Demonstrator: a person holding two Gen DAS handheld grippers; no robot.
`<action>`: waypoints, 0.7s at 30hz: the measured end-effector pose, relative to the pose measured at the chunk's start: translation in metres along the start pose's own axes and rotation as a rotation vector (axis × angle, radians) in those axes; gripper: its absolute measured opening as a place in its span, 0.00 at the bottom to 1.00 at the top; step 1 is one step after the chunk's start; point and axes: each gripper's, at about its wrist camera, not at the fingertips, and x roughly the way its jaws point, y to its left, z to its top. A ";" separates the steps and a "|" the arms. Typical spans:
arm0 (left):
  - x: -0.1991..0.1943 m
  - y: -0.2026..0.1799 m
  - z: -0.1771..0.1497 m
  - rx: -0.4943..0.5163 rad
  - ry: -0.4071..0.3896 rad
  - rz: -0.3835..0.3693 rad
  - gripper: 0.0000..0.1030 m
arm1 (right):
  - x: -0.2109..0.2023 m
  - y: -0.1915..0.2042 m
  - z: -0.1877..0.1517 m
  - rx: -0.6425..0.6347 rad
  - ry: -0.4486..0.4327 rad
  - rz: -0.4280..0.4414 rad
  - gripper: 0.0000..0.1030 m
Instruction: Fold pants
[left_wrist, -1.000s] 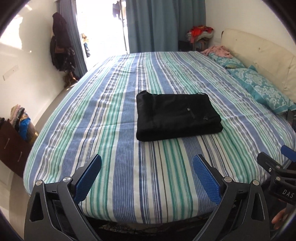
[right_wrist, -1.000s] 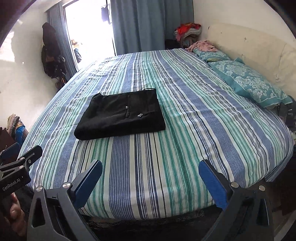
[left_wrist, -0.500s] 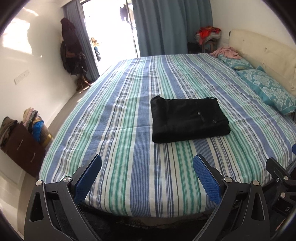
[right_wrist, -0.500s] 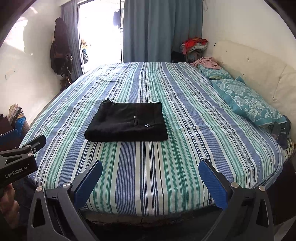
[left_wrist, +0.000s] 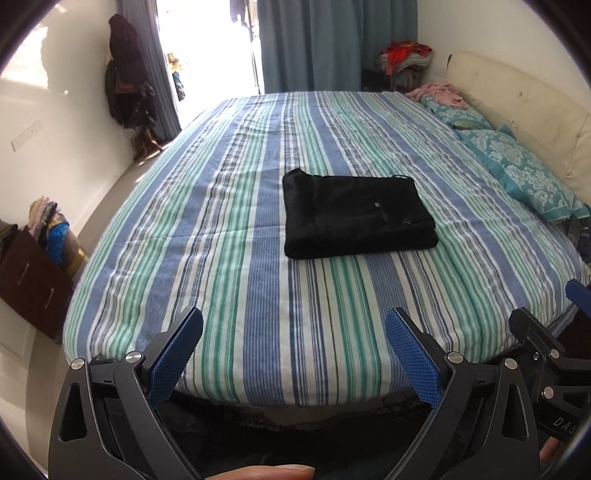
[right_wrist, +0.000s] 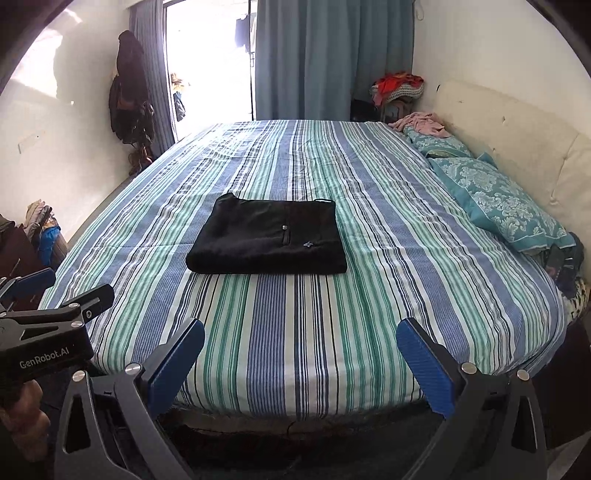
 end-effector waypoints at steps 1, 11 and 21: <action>-0.001 -0.001 0.000 0.002 -0.001 -0.001 0.97 | -0.001 0.001 -0.001 -0.003 0.000 -0.003 1.00; -0.008 -0.004 -0.001 0.013 -0.012 -0.007 0.97 | -0.008 0.002 -0.004 -0.020 -0.003 -0.024 1.00; -0.008 -0.005 -0.002 0.015 -0.016 -0.005 0.97 | -0.008 0.000 -0.005 -0.021 -0.001 -0.034 1.00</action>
